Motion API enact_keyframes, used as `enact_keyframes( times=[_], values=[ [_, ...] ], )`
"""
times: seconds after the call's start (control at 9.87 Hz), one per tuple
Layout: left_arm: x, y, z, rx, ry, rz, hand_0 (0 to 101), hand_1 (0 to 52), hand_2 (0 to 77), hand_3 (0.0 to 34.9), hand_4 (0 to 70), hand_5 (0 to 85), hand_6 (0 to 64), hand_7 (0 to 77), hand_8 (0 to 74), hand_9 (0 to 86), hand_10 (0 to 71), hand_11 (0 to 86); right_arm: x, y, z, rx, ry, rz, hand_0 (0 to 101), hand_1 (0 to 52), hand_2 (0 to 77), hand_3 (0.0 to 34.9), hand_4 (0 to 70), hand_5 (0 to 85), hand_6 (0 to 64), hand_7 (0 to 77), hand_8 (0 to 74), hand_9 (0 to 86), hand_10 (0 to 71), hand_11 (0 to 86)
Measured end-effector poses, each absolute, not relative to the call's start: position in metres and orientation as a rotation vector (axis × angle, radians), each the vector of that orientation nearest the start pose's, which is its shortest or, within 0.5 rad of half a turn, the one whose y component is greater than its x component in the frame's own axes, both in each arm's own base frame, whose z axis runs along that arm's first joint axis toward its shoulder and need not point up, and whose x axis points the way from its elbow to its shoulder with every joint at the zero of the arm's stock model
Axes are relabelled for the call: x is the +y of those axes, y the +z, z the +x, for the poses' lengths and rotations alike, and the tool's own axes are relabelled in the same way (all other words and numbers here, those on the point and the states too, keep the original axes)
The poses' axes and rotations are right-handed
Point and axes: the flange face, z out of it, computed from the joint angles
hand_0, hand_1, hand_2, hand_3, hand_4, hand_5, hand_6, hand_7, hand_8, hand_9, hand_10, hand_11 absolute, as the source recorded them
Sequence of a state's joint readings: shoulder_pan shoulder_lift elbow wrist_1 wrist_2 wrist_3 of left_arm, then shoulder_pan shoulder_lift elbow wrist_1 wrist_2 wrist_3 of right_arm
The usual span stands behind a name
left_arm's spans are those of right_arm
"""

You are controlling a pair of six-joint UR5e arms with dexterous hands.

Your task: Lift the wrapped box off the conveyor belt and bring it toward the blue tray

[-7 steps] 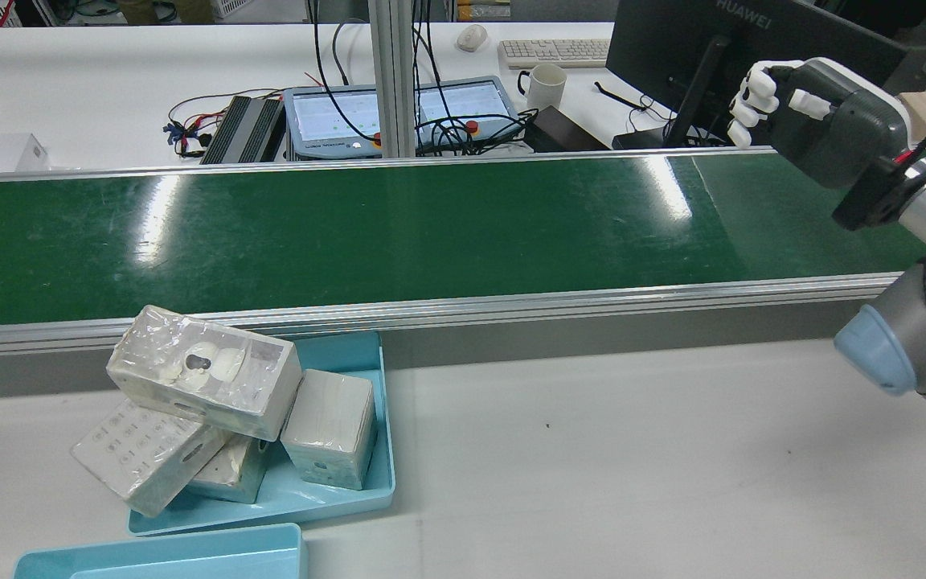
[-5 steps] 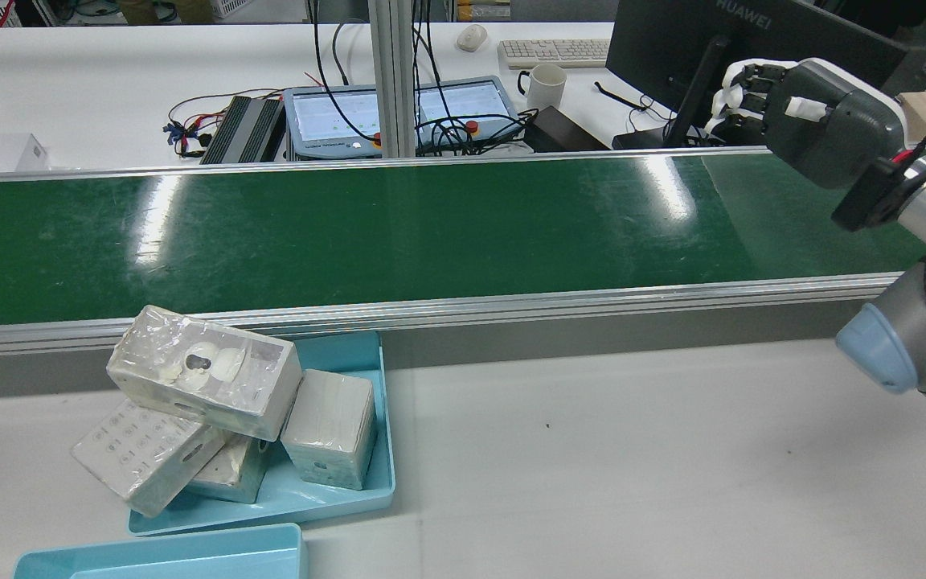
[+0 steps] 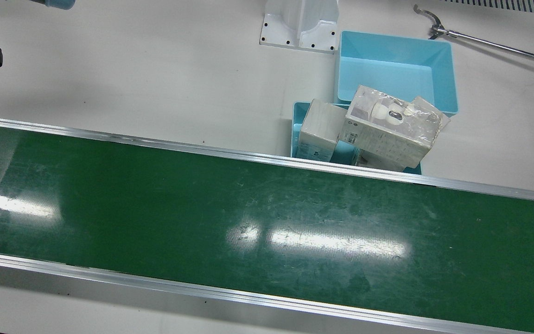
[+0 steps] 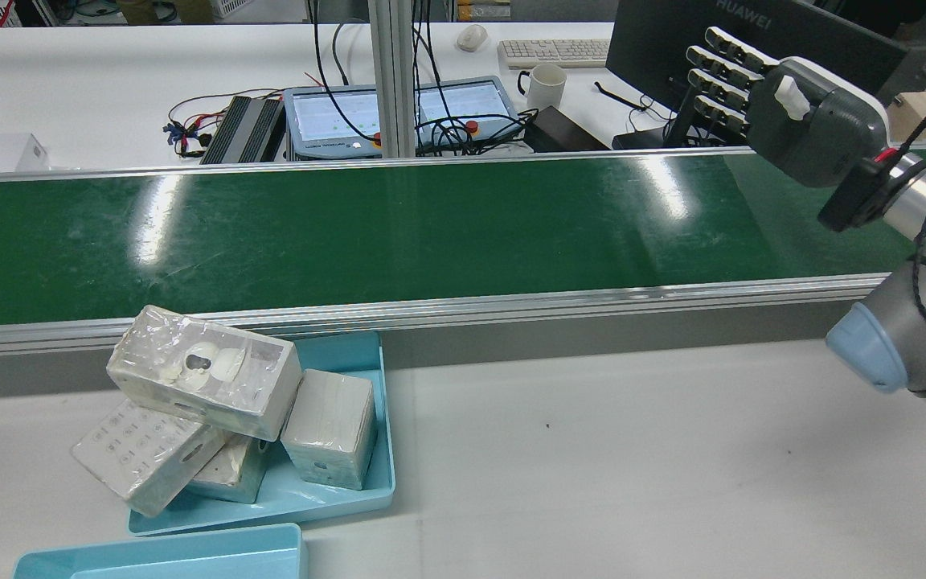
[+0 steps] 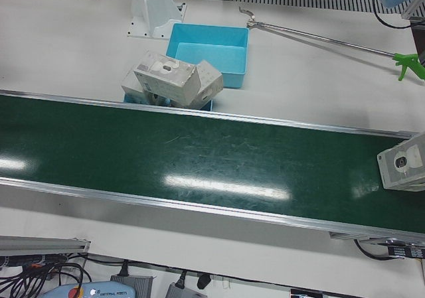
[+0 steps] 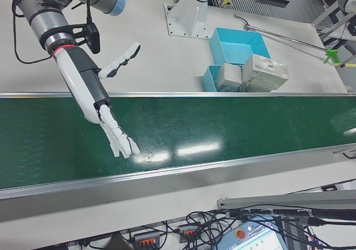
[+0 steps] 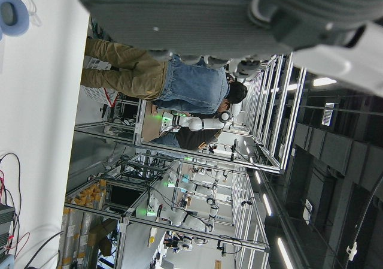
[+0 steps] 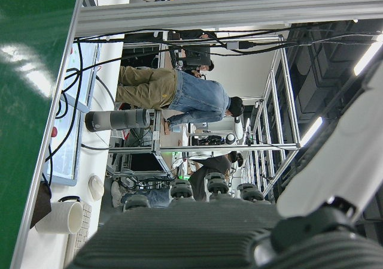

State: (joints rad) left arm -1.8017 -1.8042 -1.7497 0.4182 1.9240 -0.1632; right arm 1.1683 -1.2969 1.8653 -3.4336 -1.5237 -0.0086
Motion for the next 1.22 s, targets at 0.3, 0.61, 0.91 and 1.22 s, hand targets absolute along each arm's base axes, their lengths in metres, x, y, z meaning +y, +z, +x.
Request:
enact_keyframes(
  times=[0.3, 0.61, 0.91, 1.22],
  values=[
    [-0.513, 0.519, -0.222, 2.214, -2.249, -0.321, 0, 0.0, 1.1, 0.0, 0.5, 1.1, 0.5, 0.5, 0.5, 0.0, 0.5, 0.5, -0.582, 0.426, -0.100, 2.666, -2.005, 0.475, 35, 3.8, 1.6, 16.5, 0.0, 2.2, 0.0, 0.5, 4.9, 1.1, 0.0, 1.6],
    [-0.513, 0.519, -0.222, 2.214, -2.249, -0.321, 0, 0.0, 0.5, 0.0, 0.0, 1.1, 0.0, 0.5, 0.5, 0.0, 0.5, 0.5, -0.601, 0.420, -0.093, 2.640, -1.985, 0.471, 38, 1.1, 1.6, 2.9, 11.5, 16.9, 8.7, 21.3, 15.8, 8.7, 0.0, 1.1],
    [-0.513, 0.519, -0.222, 2.214, -2.249, -0.321, 0, 0.0, 1.1, 0.0, 0.0, 1.1, 0.5, 0.5, 0.5, 0.0, 0.5, 0.5, -0.615, 0.403, -0.080, 2.613, -1.939, 0.497, 41, 7.1, 1.6, 0.0, 13.1, 19.6, 10.4, 25.1, 14.7, 6.5, 0.0, 1.1],
    [-0.513, 0.519, -0.222, 2.214, -2.249, -0.321, 0, 0.0, 1.1, 0.0, 0.5, 1.1, 0.5, 0.5, 0.5, 0.5, 0.5, 0.5, -0.623, 0.380, -0.072, 2.620, -1.894, 0.504, 42, 2.7, 1.1, 0.0, 12.0, 20.7, 9.3, 25.1, 13.6, 5.4, 0.0, 1.1]
  ],
)
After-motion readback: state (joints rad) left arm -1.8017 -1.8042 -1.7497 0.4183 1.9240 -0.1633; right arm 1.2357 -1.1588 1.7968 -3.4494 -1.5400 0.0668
